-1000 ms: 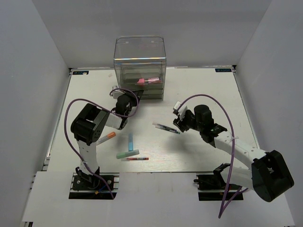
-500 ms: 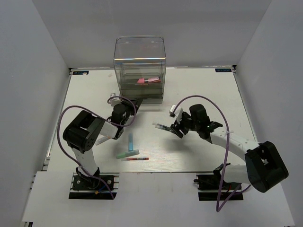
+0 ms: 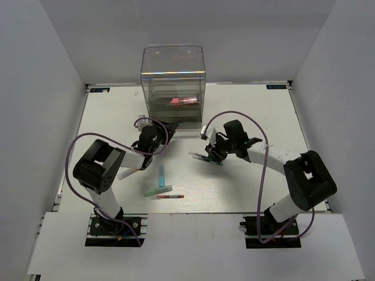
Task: Sort the stationery into containers
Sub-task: Open the drawer in the storage box, then pick up the pen from the center of the board.
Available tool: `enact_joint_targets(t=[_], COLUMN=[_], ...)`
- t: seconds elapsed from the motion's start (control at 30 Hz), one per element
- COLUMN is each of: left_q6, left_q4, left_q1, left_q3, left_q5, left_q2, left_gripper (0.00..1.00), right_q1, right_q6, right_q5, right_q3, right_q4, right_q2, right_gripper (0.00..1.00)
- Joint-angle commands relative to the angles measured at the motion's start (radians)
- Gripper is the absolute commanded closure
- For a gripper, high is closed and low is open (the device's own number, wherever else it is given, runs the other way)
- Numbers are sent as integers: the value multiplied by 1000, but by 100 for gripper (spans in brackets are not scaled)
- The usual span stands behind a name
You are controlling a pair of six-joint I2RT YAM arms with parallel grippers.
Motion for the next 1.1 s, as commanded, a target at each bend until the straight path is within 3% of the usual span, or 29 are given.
enact_joint_targets(t=[0.0,0.3,0.43,0.77,1.07], left_q6=[46,129,139,180,191], left_q4=[-132,-335,-569,-884,-1003], left_q1=[-7,-7,13,13,13], left_q3=[-7,-69,-104,-173,-206], left_q5=[30,43,43,-60,-46], left_q2=[-97,-280,-387,-712,-881], left_gripper=[42,37,34,19,17], right_q1=[11,37,54,60,52], right_q6=[-27,-45,-62,-62,-47], right_q5=[-28,-7,27,79,18], right_q3=[65,102,103,132,172], right_q4=[-18,-30,-18,-10,-44], right_q2=[28,105,129,203,215], right_gripper=[54,59,59,59,55])
